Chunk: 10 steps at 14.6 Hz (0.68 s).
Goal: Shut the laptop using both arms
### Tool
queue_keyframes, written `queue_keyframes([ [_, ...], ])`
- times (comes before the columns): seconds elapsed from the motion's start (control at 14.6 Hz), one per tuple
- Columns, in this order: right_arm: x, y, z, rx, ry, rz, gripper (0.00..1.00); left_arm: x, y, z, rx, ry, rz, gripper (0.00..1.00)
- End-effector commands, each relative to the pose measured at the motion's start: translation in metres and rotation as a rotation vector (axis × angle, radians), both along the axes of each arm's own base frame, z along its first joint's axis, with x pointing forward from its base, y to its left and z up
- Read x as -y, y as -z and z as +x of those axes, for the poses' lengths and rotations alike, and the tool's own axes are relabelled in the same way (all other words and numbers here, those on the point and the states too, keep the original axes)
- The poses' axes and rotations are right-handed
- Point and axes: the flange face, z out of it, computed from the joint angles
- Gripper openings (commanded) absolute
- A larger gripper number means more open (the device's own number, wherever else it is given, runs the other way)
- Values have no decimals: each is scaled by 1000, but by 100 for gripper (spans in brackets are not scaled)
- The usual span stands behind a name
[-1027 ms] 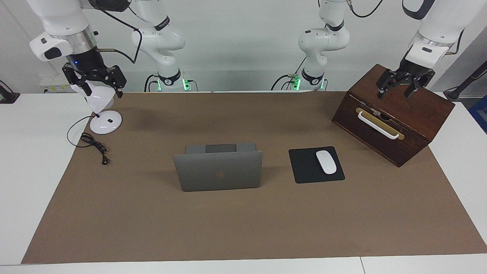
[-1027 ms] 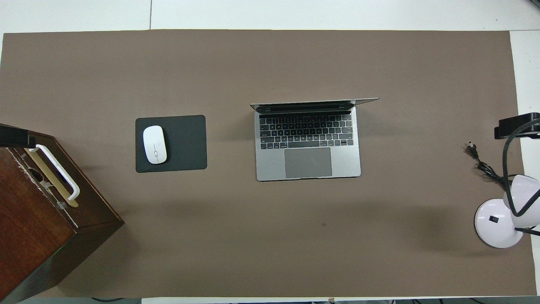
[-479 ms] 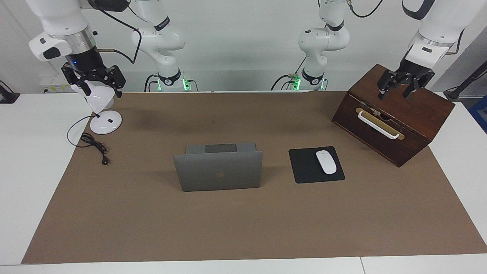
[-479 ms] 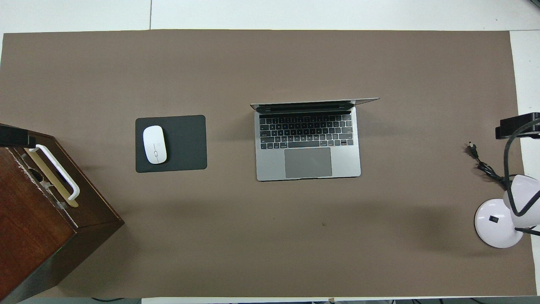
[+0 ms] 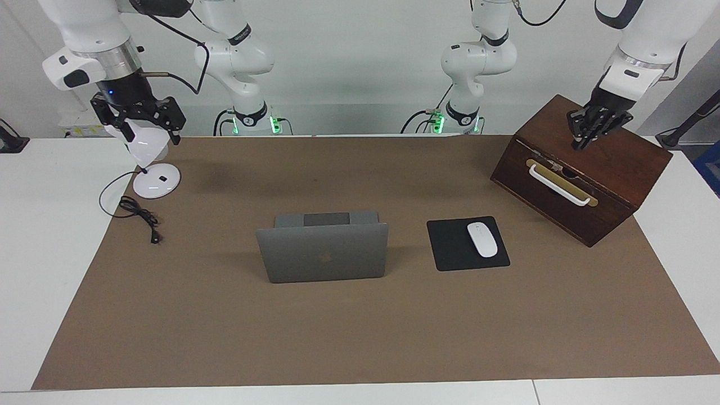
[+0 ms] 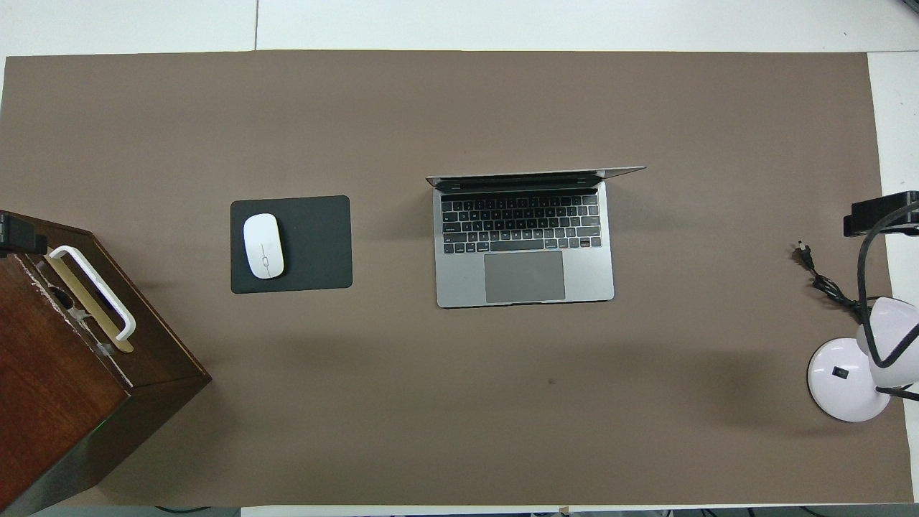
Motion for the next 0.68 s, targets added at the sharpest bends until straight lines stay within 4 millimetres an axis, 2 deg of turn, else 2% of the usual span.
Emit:
queue_keyframes([
  [0.0, 4, -3, 1, 49, -21, -17, 100, -3, -1, -2, 26, -7, 2, 0],
  [0.07, 5, -3, 4, 60, -20, -18, 94, -2, -1, -2, 26, -5, 2, 0],
  [0.21, 7, -3, 6, 72, -21, -18, 38, 3, -1, -3, 27, 2, -13, 0],
  [0.27, 8, -2, 6, 69, -21, -17, 7, 5, 0, -3, 26, 3, -32, 0],
  [0.34, 11, -3, 5, 69, -36, -25, 0, 7, 1, -3, 25, 4, -45, 0],
  [0.62, 22, 0, 21, 81, -49, -34, 0, 22, 12, -5, 37, 17, -79, 0],
])
